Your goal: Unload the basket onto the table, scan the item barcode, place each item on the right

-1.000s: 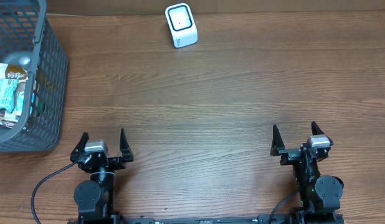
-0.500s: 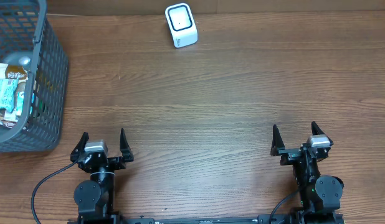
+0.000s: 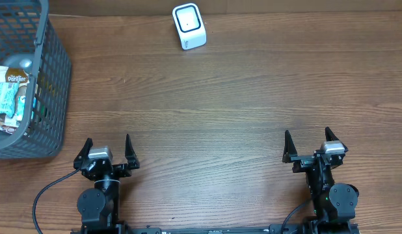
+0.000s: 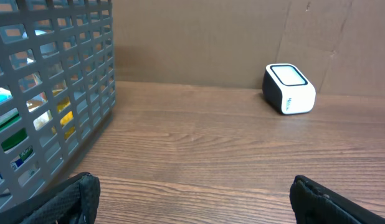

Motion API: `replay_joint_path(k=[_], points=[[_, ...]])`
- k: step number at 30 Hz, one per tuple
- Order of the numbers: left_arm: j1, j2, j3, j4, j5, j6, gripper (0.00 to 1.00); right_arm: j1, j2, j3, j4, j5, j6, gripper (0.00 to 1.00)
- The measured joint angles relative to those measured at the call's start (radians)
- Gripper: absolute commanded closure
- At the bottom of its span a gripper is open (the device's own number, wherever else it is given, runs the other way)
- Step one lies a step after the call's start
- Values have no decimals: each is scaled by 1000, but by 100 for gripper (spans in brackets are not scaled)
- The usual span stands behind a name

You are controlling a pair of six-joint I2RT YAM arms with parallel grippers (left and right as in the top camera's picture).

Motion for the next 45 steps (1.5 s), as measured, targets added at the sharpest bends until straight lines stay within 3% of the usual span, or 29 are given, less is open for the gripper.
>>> replay_joint_path(k=[8,14,24,31,40,45], points=[[0,0,0,71,0,0,0,0,0,0,0,0,0,0],[0,0,14,268,0,43,0,0,0,0,0,0,0,0],[0,16,380,259,1,150,0,0,0,0,0,0,0,0],[0,221,827,14,1,161,0,0,0,0,0,0,0,0],[0,811,1877,-620,5,156,0,0,0,0,0,0,0,0],[0,1101,2295,-903,8,156,0,0,0,0,0,0,0,0]])
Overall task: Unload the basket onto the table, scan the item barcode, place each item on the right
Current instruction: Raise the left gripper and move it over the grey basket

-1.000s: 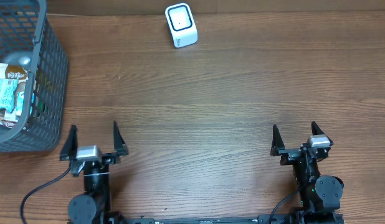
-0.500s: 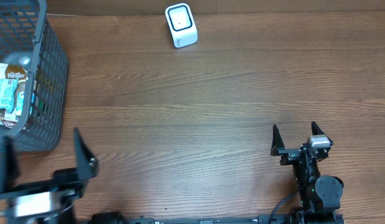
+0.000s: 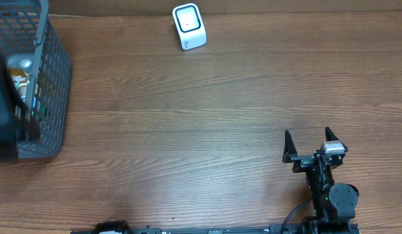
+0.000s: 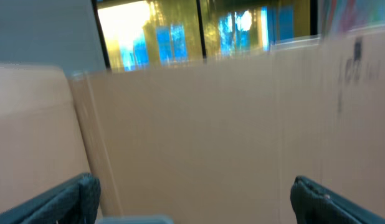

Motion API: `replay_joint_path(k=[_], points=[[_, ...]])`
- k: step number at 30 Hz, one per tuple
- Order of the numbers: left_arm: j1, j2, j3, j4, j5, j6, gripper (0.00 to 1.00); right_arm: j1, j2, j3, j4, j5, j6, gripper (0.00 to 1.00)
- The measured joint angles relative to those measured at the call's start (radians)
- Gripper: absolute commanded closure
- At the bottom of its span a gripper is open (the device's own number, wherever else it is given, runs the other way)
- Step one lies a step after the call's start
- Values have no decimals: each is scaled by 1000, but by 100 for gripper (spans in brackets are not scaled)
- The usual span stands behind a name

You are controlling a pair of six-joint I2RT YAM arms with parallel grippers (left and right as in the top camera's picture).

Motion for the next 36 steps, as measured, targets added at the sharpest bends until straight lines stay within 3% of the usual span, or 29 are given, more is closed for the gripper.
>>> replay_joint_path(k=[4,9,18,25,36], points=[[0,182,158,-190,-1,0,0,0,0,0,-1,0,0,0],[0,356,172,-311,-8,0,0,0,0,0,0,0,0,0],[0,601,172,-332,32,0,0,0,0,0,-1,0,0,0],[32,676,172,-269,-106,-76,0,0,0,0,0,0,0,0],[325,684,172,-283,-163,-153,0,0,0,0,-1,0,0,0]])
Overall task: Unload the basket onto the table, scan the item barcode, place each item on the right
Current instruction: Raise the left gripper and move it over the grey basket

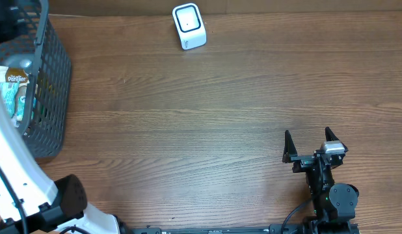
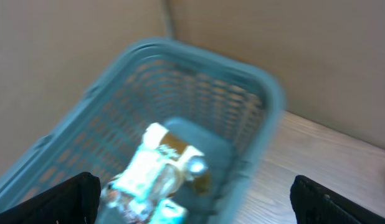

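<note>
The grey mesh basket (image 1: 46,78) stands at the table's left edge, with wrapped packets (image 1: 12,91) inside it. In the left wrist view, which is blurred, the basket (image 2: 255,93) lies below with a light packet (image 2: 156,169) on its floor. My left gripper (image 2: 192,184) hangs open above it, nothing between its fingers (image 2: 68,199). The white left arm (image 1: 15,169) reaches from the front left up over the basket. The white barcode scanner (image 1: 188,26) stands at the back centre. My right gripper (image 1: 309,144) rests open at the front right.
A brown cardboard wall (image 2: 292,43) runs behind the basket and the table. The wooden table top (image 1: 207,110) stretches between the basket, the scanner and the right arm's base (image 1: 334,198).
The left wrist camera faced the cardboard wall and windows; now it looks down into the basket. The left arm now stretches from the front left over the basket. The right arm has not moved.
Both grippers first rested open at the table's front edge, the left one facing the scanner and the basket's side. Then the left arm had left its rest and showed as a blur at the basket. Now its open gripper hangs over the packets.
</note>
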Motion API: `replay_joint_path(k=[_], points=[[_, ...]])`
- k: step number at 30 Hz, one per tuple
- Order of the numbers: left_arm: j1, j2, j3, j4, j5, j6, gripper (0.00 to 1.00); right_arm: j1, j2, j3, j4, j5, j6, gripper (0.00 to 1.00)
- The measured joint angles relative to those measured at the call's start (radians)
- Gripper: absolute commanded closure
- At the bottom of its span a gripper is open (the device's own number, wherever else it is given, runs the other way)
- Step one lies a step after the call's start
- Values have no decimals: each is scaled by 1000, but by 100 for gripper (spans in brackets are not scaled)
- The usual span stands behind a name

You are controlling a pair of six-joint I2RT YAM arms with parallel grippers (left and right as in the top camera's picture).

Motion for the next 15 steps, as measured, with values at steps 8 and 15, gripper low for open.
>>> replay_joint_path(k=[8,15], points=[[164,132,1,-24,39,-9,0,0,0,0,0,0,0,0],[179,271,1,-83,67,-9,0,0,0,0,0,0,0,0]])
